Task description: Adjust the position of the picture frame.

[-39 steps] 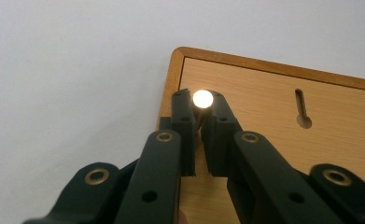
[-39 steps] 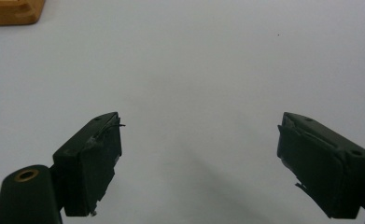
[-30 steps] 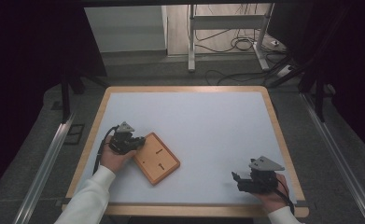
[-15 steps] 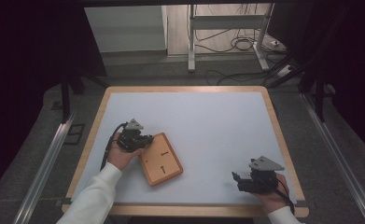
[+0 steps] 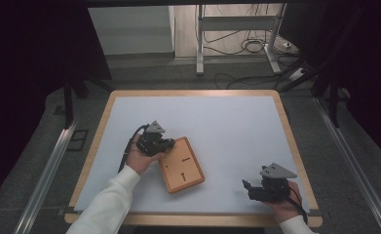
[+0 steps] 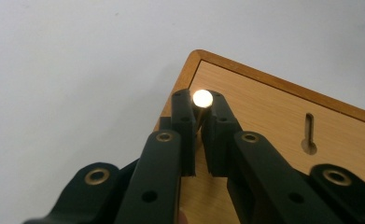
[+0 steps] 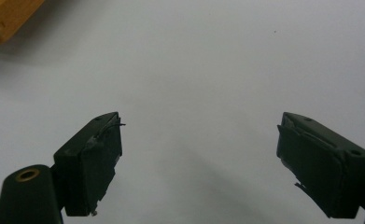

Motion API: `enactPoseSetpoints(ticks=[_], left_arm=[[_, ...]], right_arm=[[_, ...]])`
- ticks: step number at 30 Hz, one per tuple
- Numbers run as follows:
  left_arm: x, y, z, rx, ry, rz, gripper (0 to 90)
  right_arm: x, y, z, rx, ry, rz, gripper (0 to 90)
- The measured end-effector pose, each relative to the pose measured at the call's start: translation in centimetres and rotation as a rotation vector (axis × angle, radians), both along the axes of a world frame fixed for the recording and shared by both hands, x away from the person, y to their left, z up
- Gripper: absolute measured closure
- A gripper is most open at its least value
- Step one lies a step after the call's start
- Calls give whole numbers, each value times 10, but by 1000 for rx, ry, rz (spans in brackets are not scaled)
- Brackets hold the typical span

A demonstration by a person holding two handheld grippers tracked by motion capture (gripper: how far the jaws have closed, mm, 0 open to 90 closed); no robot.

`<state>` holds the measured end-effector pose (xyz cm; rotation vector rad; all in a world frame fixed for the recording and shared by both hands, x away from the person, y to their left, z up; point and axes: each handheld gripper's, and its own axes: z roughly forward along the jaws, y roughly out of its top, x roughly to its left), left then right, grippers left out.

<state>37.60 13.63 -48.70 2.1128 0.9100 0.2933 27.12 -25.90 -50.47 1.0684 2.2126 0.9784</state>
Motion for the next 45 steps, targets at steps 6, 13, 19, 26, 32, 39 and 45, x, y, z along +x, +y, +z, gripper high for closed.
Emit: enactPoseSetpoints(ticks=[6, 13, 19, 26, 32, 39, 45], left_arm=[[6, -17, -2, -4, 2, -35, 844], [16, -39, -17, 13, 7, -87, 843], [25, -52, -25, -3, 14, -128, 844], [33, -62, -27, 0, 17, -158, 844], [37, -64, -31, -7, 19, -173, 845], [30, -60, -23, 5, -38, -159, 744], [12, -41, -8, 15, -86, -96, 464]], right_arm=[[0, -1, 0, 0, 0, -1, 143], [1, -1, -1, -5, 5, 1, 143], [1, -1, -2, -5, 6, 0, 142], [1, -1, -3, -8, 10, 0, 142], [1, 0, -3, -10, 13, 3, 142], [0, 1, -3, -6, 13, 4, 145], [0, 0, -2, -3, 9, 1, 146]])
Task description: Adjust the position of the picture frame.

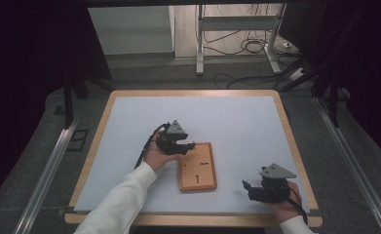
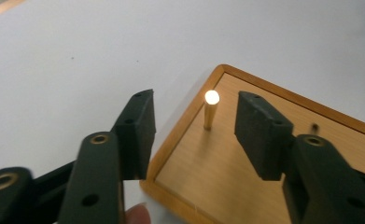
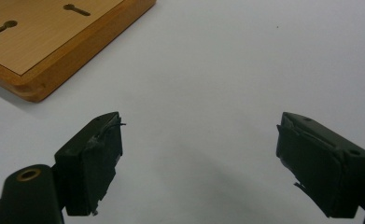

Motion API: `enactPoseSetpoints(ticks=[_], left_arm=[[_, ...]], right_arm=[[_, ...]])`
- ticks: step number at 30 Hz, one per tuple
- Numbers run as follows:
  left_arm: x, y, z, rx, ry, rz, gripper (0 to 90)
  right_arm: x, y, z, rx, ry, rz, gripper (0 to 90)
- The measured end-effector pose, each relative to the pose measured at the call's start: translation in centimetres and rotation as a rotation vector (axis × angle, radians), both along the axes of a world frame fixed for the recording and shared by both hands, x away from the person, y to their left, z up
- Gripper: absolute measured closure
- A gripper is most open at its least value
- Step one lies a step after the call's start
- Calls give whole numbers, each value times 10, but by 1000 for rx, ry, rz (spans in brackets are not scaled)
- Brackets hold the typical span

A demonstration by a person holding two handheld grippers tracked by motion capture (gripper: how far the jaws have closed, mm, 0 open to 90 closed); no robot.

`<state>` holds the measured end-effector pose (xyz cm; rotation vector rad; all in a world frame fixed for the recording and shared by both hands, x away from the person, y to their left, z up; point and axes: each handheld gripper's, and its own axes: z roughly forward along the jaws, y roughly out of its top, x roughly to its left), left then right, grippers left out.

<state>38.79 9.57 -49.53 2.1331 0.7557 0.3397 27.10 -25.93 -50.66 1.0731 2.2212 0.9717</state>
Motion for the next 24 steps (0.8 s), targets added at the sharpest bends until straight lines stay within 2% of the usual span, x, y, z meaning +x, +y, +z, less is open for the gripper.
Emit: enactPoseSetpoints(ticks=[3, 7, 10, 12, 14, 16, 17, 19, 20, 22, 24], left_arm=[[-9, 8, 0, 9, 13, 3, 422], [-25, 18, -2, 39, 27, 5, 375], [-35, 25, -6, 30, 30, -8, 337], [-39, 30, -8, 7, 41, -12, 323], [-40, 33, -7, 14, 41, -13, 316], [-41, 37, -7, -5, 45, -8, 314], [-41, 38, -6, -14, 47, -6, 314], [-42, 39, -5, -19, 42, -5, 313], [-42, 38, -5, -19, 43, -6, 313], [-43, 37, -5, -16, 43, -12, 313], [-43, 35, -6, -8, 45, -17, 312]], right_arm=[[0, 0, 1, 1, -8, 1, 165], [-1, 1, 2, 15, -10, 32, 271], [-1, 4, 2, 18, 3, 56, 337], [1, 6, 3, 29, 21, 73, 415], [2, 8, 4, 40, 30, 84, 493], [2, 9, 5, 50, 40, 100, 570], [3, 10, 5, 50, 41, 104, 622], [4, 11, 6, 63, 52, 116, 784], [6, 12, 6, 72, 62, 121, 826], [9, 16, 5, 75, 79, 136, 890], [12, 22, 2, 61, 98, 154, 894]])
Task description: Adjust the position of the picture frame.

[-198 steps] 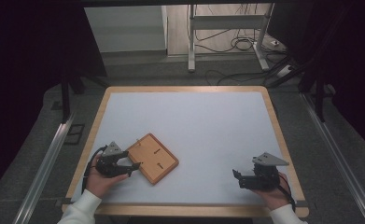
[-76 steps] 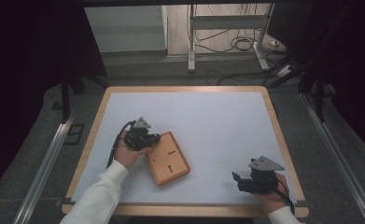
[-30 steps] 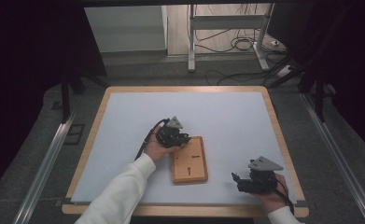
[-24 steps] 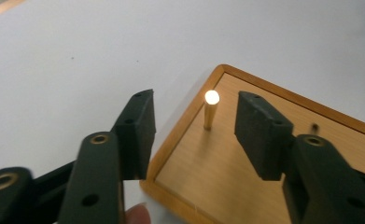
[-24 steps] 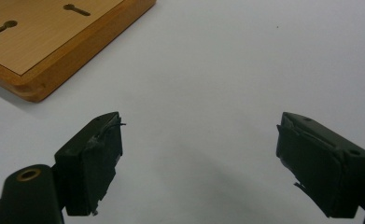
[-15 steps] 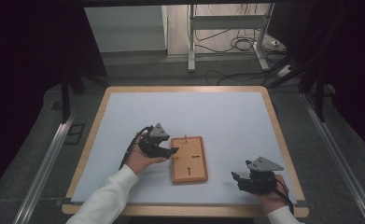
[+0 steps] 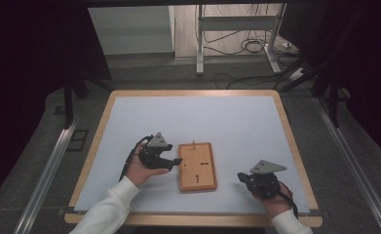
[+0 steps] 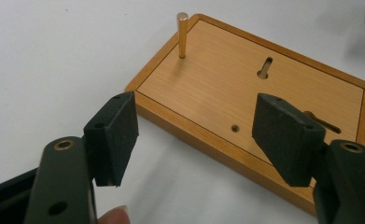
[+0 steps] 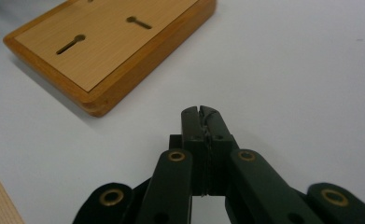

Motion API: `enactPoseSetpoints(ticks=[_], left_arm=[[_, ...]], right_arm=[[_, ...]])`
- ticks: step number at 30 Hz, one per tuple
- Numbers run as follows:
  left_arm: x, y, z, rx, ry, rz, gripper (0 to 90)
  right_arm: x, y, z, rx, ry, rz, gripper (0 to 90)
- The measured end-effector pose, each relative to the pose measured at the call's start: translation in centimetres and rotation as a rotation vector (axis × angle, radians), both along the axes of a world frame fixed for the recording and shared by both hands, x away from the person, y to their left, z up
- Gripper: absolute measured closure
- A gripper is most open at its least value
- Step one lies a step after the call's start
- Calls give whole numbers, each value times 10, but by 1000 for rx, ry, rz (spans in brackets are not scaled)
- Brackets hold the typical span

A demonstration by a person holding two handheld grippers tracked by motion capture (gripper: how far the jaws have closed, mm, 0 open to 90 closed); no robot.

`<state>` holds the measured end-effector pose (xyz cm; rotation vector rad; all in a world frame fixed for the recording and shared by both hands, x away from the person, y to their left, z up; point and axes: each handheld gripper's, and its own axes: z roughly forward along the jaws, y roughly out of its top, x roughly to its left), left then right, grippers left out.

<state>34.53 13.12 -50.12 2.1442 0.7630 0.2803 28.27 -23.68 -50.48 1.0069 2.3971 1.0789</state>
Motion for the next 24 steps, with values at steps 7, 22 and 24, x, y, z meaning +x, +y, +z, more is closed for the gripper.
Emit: enactPoseSetpoints(ticks=[7, 22, 24], left_arm=[[2, 0, -3, -23, 23, 1, 311], [2, 1, -7, -6, 27, 12, 310], [3, 2, -7, -6, 27, 13, 309]], right_arm=[[7, 29, -5, -24, 18, 71, 895], [7, 48, -11, -66, 48, 113, 896], [6, 52, -12, -72, 53, 127, 896]])
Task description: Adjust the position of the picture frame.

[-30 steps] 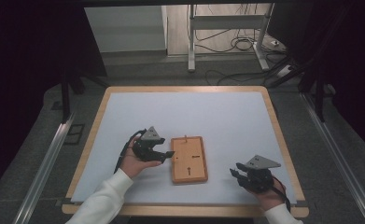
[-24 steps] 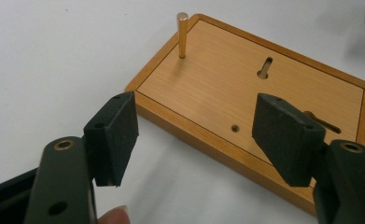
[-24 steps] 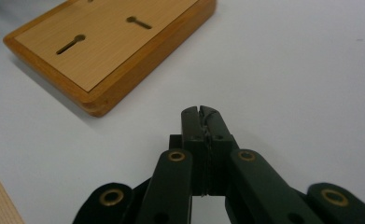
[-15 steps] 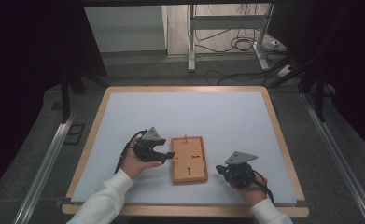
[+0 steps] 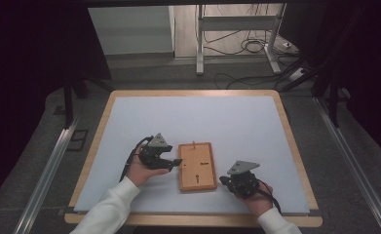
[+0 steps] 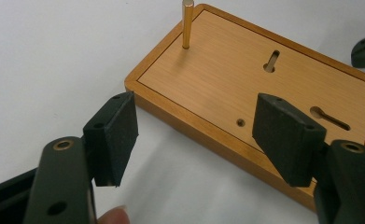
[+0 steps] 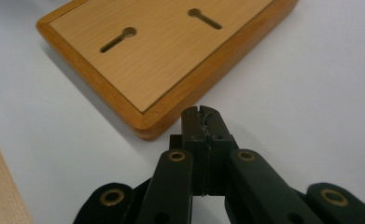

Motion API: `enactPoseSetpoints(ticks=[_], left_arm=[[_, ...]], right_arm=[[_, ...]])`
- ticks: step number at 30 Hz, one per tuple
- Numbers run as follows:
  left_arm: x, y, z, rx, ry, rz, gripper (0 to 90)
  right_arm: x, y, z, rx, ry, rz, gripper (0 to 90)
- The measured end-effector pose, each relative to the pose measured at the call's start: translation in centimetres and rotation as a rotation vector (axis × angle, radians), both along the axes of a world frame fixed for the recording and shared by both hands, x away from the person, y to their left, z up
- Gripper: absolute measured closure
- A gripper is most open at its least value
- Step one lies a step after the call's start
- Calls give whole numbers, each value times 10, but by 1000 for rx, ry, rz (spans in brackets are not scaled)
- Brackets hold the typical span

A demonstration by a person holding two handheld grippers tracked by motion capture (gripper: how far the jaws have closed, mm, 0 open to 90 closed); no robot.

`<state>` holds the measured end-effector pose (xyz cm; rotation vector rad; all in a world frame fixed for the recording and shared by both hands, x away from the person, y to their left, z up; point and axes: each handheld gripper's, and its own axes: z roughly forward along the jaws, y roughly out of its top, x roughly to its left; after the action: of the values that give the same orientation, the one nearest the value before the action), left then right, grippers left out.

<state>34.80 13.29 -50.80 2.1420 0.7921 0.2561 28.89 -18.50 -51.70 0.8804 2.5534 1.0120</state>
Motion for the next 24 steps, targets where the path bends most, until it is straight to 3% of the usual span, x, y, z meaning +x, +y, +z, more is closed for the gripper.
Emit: enactPoseSetpoints(ticks=[4, 24], left_arm=[[0, 1, 0, -5, 4, 4, 309], [2, 4, 0, -30, 29, 7, 303]], right_arm=[[-2, 6, -2, -7, 7, 20, 897], [-5, 11, -2, -20, -28, 2, 899]])
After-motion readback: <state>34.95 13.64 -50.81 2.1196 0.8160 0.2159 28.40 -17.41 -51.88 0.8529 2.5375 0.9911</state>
